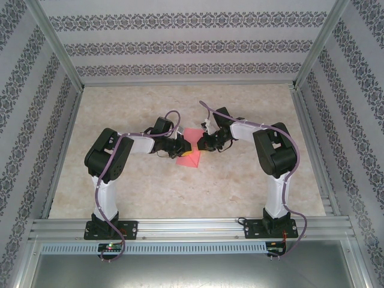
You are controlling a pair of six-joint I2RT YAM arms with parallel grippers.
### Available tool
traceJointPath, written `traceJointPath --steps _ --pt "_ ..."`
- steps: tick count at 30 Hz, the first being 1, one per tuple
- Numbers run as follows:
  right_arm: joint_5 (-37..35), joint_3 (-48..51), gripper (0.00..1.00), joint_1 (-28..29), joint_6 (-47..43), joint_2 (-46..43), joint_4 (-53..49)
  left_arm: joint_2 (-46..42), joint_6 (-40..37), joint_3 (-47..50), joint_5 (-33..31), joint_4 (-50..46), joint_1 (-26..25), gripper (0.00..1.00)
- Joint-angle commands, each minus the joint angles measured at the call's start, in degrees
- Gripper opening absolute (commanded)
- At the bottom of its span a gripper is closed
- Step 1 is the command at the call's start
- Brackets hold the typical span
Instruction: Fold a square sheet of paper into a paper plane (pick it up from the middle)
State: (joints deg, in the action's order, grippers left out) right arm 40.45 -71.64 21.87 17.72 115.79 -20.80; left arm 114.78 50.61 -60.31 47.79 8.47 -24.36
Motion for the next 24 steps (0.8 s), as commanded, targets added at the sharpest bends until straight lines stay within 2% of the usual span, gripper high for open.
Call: traceJointPath --steps 1,17,24 --pt "-1.2 -1.5 0.08 -0.4 -1.5 0.8 -0.6 1.1 0.0 -0.8 1.3 1.5 -1.1 0.13" --pt "-0.5 -2.4 0.09 -0.3 -1.5 2.1 -1.3 1.6 -0.8 -1.3 1.2 -0.2 -1.1 0.13" --pt "-1.7 -2.5 0.09 -0.2 -1.5 2.7 -1.7 -0.7 0.6 -0.3 2.0 4.1 -1.1 0.13"
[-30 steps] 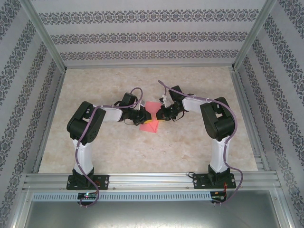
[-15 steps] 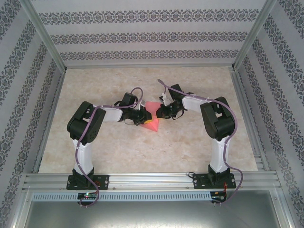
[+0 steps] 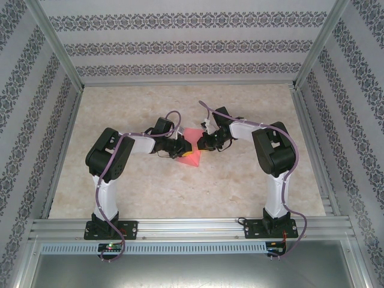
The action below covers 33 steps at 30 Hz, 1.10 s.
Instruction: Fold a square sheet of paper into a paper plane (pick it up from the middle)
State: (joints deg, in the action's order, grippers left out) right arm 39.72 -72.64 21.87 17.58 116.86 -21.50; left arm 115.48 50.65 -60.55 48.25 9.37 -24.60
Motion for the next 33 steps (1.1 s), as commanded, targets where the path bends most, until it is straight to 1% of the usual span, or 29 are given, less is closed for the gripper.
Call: traceJointPath --steps 1,9,19,31,33 --pt "-1.2 -1.6 0.09 -0.2 -1.4 1.7 -1.1 -1.6 0.7 0.1 1.6 3.8 -0.9 0.13" --pt "-2.5 -2.0 0.09 -0.1 -1.7 2.2 -2.0 -1.5 1.2 -0.2 1.1 4.3 -0.9 0.13" --pt "-2.0 -2.0 0.09 0.1 -1.7 2.2 -2.3 -2.4 1.4 -0.3 0.7 5.4 -0.9 0.14" --pt "2.9 0.1 0.10 0.1 -1.2 -0.1 0.1 -2.2 -1.5 -0.8 -0.9 0.9 -1.1 0.12" --pt "2.0 -0.1 0.10 0.0 -1.2 0.0 -0.2 -2.1 -1.6 -0.8 -0.9 0.8 -1.1 0.12"
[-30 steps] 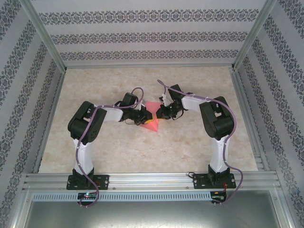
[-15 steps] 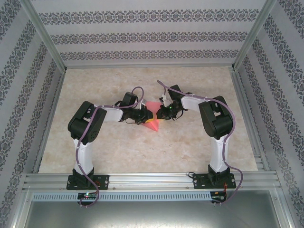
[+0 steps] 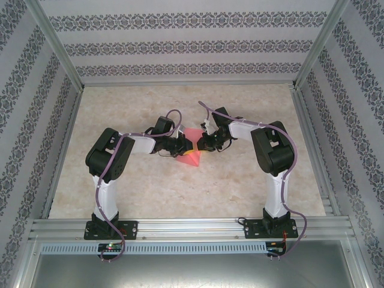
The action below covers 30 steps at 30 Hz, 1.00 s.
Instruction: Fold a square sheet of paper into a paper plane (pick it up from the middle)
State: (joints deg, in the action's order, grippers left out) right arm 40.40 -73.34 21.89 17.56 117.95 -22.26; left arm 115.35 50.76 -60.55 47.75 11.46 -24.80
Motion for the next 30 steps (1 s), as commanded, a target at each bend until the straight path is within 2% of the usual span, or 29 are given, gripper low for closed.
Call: traceJointPath --steps 1,10,30 --pt "0.7 0.3 0.09 0.0 -1.3 -0.8 0.0 -2.0 -1.8 -0.8 -0.5 -1.4 -0.9 0.12" --pt "-1.6 0.0 0.10 0.0 -1.4 0.3 -1.1 -0.3 -2.9 -1.9 -0.2 -3.5 -1.3 0.12" --pt "-1.2 -0.9 0.10 0.2 -1.6 1.7 -2.0 0.2 -5.7 -2.0 -3.3 -8.7 -1.3 0.11"
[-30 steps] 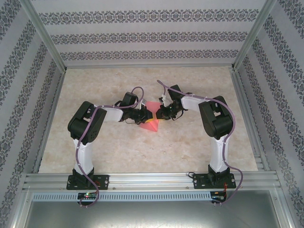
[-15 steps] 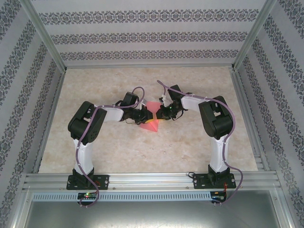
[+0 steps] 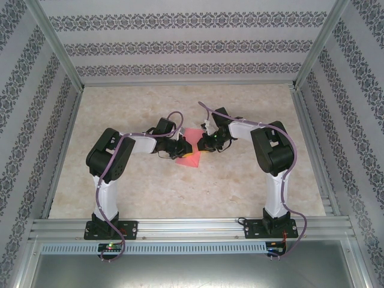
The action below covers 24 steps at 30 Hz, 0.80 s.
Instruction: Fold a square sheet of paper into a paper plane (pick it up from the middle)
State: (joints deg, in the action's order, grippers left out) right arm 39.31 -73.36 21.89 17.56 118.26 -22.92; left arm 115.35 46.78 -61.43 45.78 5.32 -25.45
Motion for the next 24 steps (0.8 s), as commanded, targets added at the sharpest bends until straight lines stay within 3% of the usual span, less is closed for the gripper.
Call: traceJointPath --steps 1,16,24 --pt "0.0 -1.0 0.10 0.2 -1.7 1.3 -1.4 0.1 -1.9 -1.1 -1.5 -2.8 -0.6 0.11" --pt "-0.6 -2.1 0.10 0.3 -1.8 2.2 -2.4 0.7 -2.6 -1.3 -2.6 -5.0 -0.7 0.11" --pt "-1.2 -2.7 0.13 0.3 -1.7 1.9 -3.0 0.1 -3.5 -1.2 -7.1 -10.5 -1.0 0.11"
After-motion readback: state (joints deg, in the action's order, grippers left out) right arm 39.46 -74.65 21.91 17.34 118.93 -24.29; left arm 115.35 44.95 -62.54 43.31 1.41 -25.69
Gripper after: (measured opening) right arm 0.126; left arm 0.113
